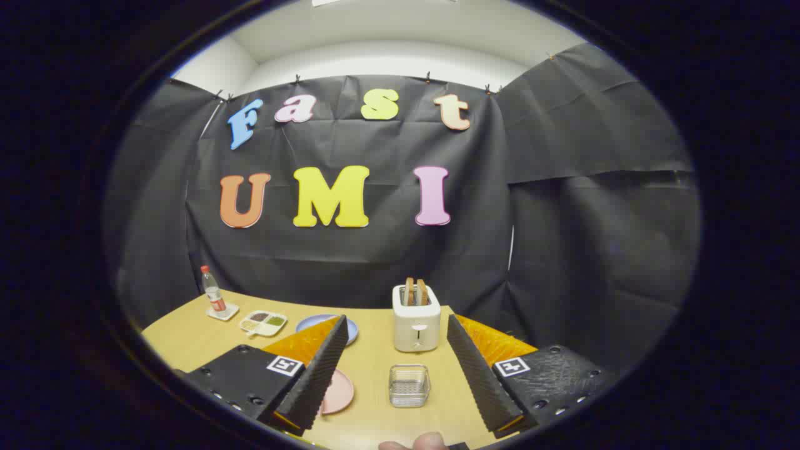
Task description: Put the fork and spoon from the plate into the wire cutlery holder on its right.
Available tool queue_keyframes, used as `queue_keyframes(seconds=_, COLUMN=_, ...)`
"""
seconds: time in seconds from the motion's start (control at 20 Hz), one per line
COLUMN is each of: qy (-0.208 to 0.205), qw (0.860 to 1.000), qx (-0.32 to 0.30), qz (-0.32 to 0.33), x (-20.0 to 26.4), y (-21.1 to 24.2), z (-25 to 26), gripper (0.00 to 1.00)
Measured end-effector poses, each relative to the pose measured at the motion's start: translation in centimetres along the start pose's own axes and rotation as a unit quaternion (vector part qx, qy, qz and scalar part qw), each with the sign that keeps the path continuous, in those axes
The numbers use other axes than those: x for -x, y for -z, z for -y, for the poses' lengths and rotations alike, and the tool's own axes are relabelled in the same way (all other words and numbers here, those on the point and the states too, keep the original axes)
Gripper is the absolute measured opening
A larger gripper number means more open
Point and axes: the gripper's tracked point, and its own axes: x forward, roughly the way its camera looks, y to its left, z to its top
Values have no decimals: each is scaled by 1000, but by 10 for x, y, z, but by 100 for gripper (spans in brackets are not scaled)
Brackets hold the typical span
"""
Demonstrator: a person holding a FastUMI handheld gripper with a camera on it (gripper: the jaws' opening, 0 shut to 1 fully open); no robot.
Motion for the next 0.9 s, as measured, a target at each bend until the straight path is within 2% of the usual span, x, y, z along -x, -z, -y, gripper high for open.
queue_keyframes(seconds=0.45, qy=-7, qw=1000, qx=-1, qz=-22, x=-2, y=5, z=-9, gripper=95)
queue_keyframes(seconds=0.9, qy=-39, qw=998, qx=14, qz=-38, x=0, y=18, z=-29, gripper=95)
